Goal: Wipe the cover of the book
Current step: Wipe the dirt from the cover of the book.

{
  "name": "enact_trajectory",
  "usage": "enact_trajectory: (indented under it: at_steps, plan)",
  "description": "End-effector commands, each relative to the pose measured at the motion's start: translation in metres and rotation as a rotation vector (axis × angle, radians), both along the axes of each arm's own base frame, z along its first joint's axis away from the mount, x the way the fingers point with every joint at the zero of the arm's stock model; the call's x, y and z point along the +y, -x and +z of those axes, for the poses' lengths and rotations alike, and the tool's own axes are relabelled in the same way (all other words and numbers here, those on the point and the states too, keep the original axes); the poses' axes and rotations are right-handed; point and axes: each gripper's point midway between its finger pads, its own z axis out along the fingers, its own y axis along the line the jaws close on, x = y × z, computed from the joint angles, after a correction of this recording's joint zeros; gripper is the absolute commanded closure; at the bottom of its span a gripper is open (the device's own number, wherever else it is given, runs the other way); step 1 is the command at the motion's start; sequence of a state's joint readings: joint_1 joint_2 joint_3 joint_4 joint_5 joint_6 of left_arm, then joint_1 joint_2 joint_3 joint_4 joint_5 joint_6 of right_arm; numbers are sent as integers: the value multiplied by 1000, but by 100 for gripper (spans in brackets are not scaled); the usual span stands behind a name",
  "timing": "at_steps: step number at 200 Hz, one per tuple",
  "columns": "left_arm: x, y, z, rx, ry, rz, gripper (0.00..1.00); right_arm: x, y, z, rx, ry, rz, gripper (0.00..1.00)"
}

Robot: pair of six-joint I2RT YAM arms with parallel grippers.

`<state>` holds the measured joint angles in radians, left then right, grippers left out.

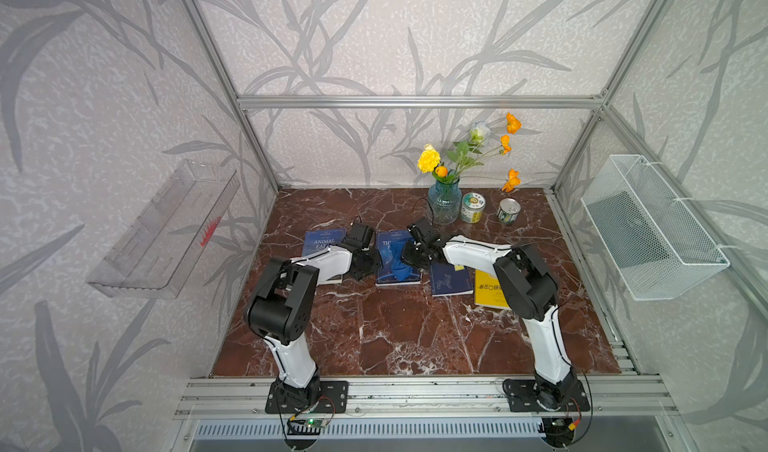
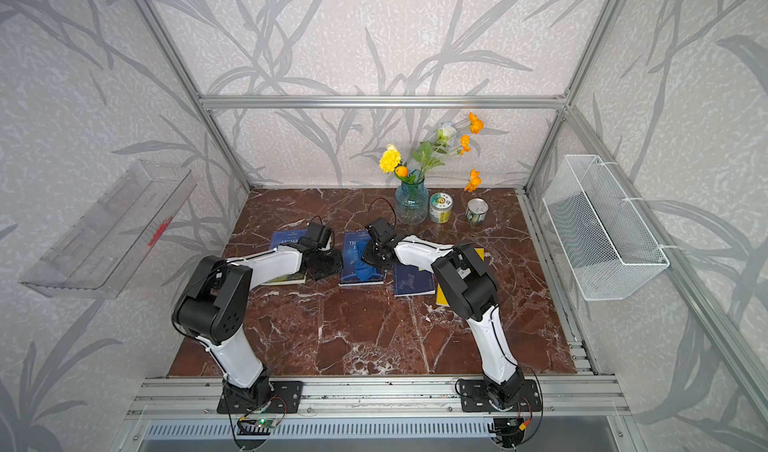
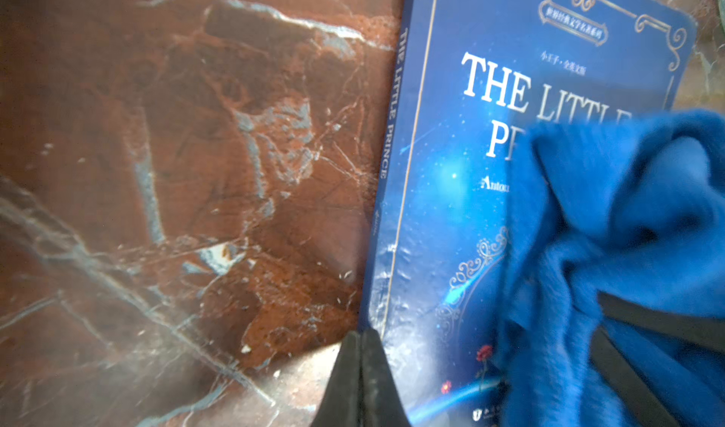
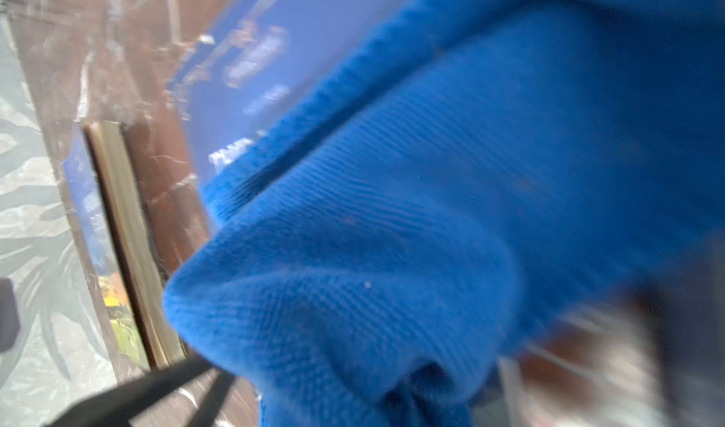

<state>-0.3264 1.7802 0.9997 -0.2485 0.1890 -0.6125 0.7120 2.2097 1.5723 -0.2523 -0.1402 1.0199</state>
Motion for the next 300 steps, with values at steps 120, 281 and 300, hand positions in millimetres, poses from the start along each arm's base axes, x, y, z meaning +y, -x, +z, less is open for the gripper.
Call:
enact_trajectory:
  at_steps: [120, 281, 300]
  plan:
    - [15, 35, -37, 164, -81, 0, 94, -70, 32, -62, 159, 351, 26, 90]
    - [14, 35, -39, 169, -73, -1, 94, -40, 18, -67, 169, 378, 68, 89]
    - [13, 34, -37, 163, -70, 0, 94, -17, 19, -78, 191, 378, 99, 89]
